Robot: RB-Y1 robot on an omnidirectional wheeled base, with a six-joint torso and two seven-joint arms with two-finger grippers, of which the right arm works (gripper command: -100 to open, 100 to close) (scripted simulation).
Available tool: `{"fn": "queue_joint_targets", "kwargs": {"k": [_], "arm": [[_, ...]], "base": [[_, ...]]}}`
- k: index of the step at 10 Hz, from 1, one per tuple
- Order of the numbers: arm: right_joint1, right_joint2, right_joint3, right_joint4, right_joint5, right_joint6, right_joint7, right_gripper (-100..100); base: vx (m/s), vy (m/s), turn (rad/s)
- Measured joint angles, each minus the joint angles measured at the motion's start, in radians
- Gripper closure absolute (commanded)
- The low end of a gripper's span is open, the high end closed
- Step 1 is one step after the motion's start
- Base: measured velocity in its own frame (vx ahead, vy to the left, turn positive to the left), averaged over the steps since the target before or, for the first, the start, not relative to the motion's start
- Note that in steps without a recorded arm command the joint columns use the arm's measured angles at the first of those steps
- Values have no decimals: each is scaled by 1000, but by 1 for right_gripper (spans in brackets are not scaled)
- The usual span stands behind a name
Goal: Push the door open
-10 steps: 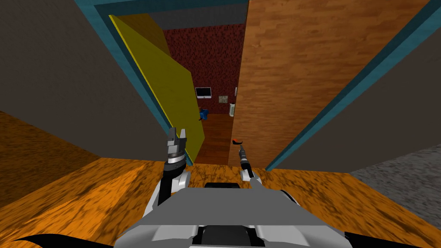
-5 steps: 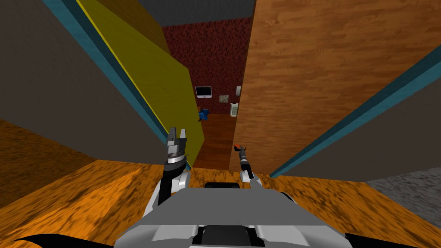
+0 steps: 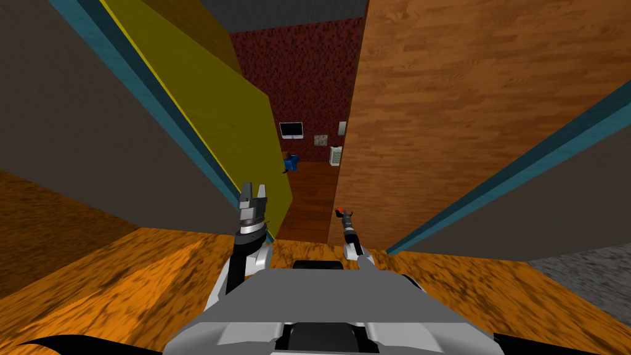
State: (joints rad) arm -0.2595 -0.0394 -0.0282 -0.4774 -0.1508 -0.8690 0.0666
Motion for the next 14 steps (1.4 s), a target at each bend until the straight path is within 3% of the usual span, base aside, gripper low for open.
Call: {"fn": "queue_joint_targets", "kwargs": {"k": [2,4,7,8,9,10,12,13,14], "arm": [[0,0,0,0,0,0,0,100],[25,-2,-3,-20,-3,16,2,100],[2,-14,-24,22,-17,-4,7,100],[16,-15,-32,-12,-22,13,13,100],[12,-18,-40,-7,-27,15,17,100],[30,-18,-49,-43,-33,32,25,100],[2,-27,-58,-4,-39,11,23,100],[-39,-34,-70,91,-48,-36,17,100],[-37,-40,-76,112,-51,-49,13,100]], "base": [[52,6,-4],[164,48,-40],[187,57,-40],[212,35,-40],[211,54,-26],[144,35,-34],[99,17,-36],[153,56,-46],[72,31,-17]]}}
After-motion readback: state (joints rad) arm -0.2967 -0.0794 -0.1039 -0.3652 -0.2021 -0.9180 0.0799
